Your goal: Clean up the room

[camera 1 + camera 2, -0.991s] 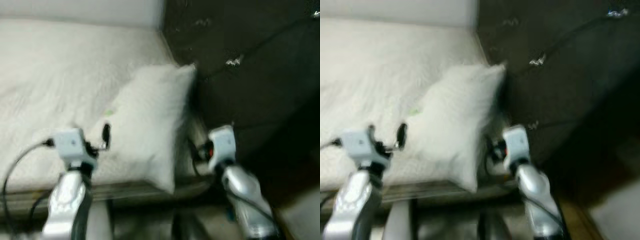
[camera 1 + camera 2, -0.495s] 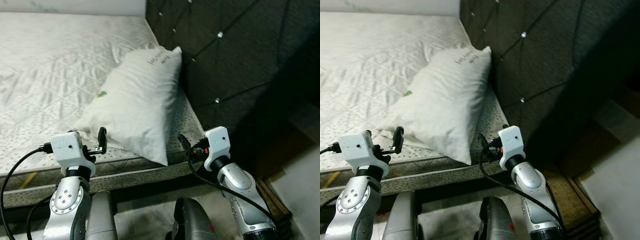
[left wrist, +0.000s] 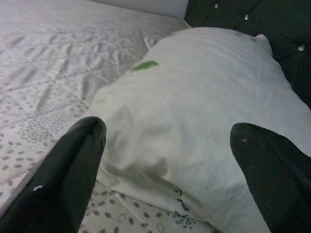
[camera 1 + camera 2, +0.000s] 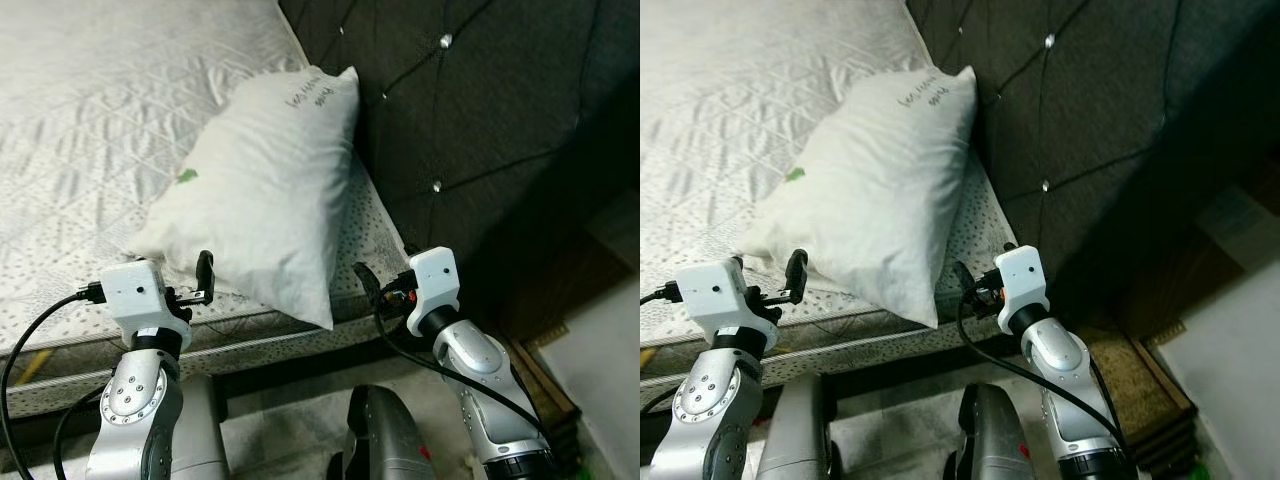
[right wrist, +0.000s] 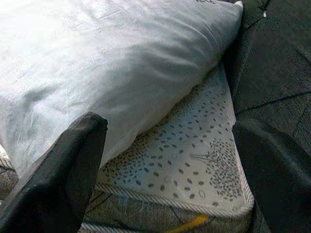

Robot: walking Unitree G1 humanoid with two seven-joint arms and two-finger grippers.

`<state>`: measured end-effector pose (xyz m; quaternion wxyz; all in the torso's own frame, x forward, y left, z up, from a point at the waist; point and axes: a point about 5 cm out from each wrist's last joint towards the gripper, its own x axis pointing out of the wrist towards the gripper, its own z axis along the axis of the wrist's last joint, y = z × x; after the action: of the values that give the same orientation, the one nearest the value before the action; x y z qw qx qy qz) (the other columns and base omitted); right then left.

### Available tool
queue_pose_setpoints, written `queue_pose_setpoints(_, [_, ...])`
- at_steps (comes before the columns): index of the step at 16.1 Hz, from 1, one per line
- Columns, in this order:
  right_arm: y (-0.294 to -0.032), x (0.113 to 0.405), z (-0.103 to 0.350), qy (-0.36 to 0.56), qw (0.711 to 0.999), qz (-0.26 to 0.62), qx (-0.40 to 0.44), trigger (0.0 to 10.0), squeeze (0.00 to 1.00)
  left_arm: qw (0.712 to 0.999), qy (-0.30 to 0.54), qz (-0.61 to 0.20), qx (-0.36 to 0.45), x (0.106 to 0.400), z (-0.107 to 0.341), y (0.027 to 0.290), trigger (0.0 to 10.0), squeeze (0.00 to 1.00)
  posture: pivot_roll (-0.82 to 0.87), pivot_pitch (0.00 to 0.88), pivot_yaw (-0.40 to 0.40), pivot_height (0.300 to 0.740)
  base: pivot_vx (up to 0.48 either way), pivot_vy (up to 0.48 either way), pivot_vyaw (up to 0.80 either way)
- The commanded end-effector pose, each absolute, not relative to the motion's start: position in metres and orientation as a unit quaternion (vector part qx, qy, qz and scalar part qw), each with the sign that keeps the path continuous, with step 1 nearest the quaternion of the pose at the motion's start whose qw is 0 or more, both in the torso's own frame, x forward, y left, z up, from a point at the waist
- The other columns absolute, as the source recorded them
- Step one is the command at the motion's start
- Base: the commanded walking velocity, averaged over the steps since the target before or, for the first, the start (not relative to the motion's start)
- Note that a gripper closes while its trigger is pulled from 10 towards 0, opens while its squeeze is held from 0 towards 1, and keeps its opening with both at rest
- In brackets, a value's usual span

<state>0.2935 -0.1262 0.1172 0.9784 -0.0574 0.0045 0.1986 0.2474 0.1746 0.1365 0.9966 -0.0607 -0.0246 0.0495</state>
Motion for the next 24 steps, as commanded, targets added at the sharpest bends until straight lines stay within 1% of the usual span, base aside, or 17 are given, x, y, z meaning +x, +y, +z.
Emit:
queue_pose_setpoints(1, [-0.1284,0.2927,0.1158,0.008,0.979,0.199,-0.054,10.0,0.0,0.997,-0.02,0.045,-0.065,0.2459,0.1352,0.1721,10.0,0.0,-0.02,0.161,-0.131,0.552,0.0,0.0,0.0])
queue_pose_setpoints(4, [-0.1267,0.2923,0.1162,0.006,0.976,0.207,-0.066,10.0,0.0,0.997,-0.021,0.042,-0.069,0.246,0.1355,0.1713,10.0,0.0,-0.02,0.168,-0.133,0.552,0.0,0.0,0.0])
queue_pose_setpoints(10, [-0.126,0.2924,0.1165,0.006,0.977,0.204,-0.062,10.0,0.0,0.996,-0.021,0.036,-0.073,0.2461,0.1358,0.1709,10.0,0.0,-0.02,0.175,-0.131,0.552,0.0,0.0,0.73])
queue_pose_setpoints(15, [-0.1275,0.2934,0.117,0.004,0.979,0.195,-0.057,10.0,0.0,0.996,-0.028,0.023,-0.077,0.2464,0.1372,0.1698,10.0,0.0,-0.02,0.173,-0.127,0.552,0.0,0.0,0.0])
queue_pose_setpoints(24, [-0.1281,0.2946,0.1176,0.002,0.98,0.189,-0.059,10.0,0.0,0.996,-0.031,0.017,-0.078,0.2466,0.1383,0.1684,10.0,0.0,-0.02,0.174,-0.126,0.552,0.27,0.0,0.0])
